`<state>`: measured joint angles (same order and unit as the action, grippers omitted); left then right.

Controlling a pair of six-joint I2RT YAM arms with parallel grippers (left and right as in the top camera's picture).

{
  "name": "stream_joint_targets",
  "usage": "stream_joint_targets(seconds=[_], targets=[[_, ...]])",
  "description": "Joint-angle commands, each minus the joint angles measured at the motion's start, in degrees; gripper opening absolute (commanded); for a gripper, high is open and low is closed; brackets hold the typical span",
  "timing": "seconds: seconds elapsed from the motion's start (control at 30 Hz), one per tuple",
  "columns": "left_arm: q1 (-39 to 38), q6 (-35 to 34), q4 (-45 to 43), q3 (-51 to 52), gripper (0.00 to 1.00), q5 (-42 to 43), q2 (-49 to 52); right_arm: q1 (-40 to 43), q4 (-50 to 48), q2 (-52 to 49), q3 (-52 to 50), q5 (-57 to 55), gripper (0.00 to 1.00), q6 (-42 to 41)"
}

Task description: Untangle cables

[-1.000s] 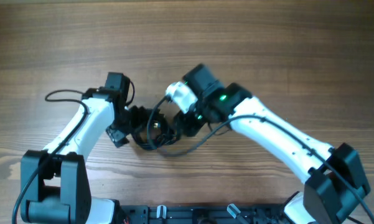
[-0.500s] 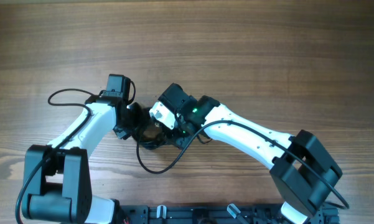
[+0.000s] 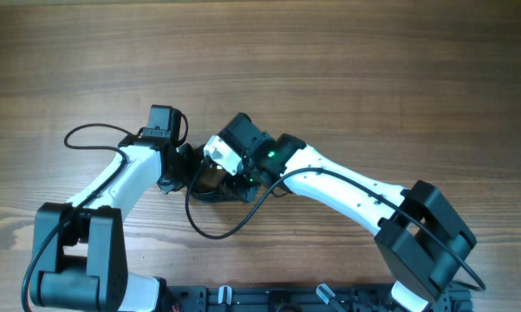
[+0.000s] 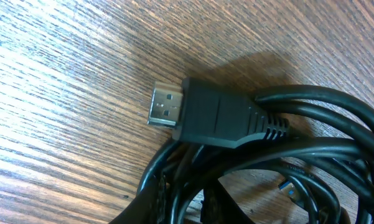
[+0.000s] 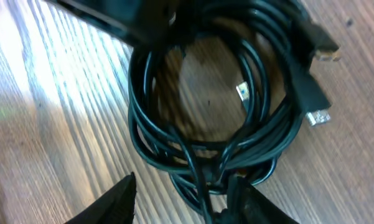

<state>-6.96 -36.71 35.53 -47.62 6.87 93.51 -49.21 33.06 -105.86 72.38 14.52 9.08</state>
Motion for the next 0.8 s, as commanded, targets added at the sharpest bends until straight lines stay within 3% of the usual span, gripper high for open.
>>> stream_joint_targets(seconds=[0.0,0.27,0.3,0.33,0.4,0.53,0.67,0.77], targets=[[0.04,-0.15,-0.63,1.88,0.22,-1.16,1.22,-0.02,-0.55,-1.99,-1.36,0.94,0.5,1.51],[0.04,-0.15,-0.61,1.88,0.21,-0.48,1.22,0.0,-1.79,-2.58,-1.6,-1.2,0.54,3.15],[0.04,-0.15,-0.55,1.88,0.21,-0.46,1.22,0.0,-1.49,-2.6,-1.6,-1.2,0.44,3.17],[0.04,-0.15,-0.44,1.88,0.21,-0.46,1.22,0.0,-1.22,-2.6,-1.62,-1.2,0.25,3.15],[0.04,-0.15,-0.42,1.88,0.21,-0.46,1.22,0.0,-0.85,-2.6,-1.62,-1.2,0.04,2.78],[0.04,-0.15,-0.13,1.88,0.17,-0.5,1.22,1.6,-0.92,-1.44,-0.9,0.85,0.04,-4.52],[0.04,-0.17,0.02,1.92,0.15,-0.5,1.22,6.71,-1.79,3.58,0.48,16.65,0.04,-5.7],[0.04,-0.17,-0.02,2.58,0.14,-0.52,1.22,13.03,-3.93,7.37,0.52,25.38,0.04,-13.77]])
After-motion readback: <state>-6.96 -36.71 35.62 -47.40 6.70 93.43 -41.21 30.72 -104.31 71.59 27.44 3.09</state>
